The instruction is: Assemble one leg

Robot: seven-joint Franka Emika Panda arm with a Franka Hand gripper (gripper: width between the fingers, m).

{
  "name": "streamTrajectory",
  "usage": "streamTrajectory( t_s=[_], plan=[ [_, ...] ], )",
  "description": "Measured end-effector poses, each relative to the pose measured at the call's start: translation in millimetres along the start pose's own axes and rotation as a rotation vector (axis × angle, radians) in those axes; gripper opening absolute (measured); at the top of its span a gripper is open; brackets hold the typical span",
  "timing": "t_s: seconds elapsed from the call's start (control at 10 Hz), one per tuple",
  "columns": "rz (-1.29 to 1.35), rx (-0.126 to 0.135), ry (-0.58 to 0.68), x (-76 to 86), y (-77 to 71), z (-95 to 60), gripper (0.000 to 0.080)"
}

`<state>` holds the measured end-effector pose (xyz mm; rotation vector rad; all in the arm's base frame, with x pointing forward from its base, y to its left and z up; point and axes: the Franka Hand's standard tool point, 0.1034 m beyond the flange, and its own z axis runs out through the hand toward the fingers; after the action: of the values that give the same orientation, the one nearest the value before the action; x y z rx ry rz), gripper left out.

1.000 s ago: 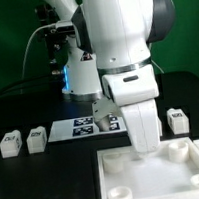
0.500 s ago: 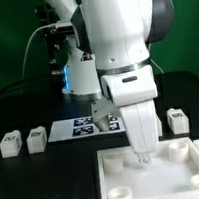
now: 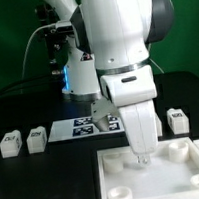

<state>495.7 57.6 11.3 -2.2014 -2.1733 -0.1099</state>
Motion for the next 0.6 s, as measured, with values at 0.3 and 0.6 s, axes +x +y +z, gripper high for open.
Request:
streamTrajectory(
  t_s=[0.3, 0.6],
  plan=[
    [0.054, -0.001, 0.000, 0.6, -0.1, -0.4, 0.0649],
    [0.425, -0.028, 0.010, 38.0, -7.7, -23.7, 0.0649]
  ],
)
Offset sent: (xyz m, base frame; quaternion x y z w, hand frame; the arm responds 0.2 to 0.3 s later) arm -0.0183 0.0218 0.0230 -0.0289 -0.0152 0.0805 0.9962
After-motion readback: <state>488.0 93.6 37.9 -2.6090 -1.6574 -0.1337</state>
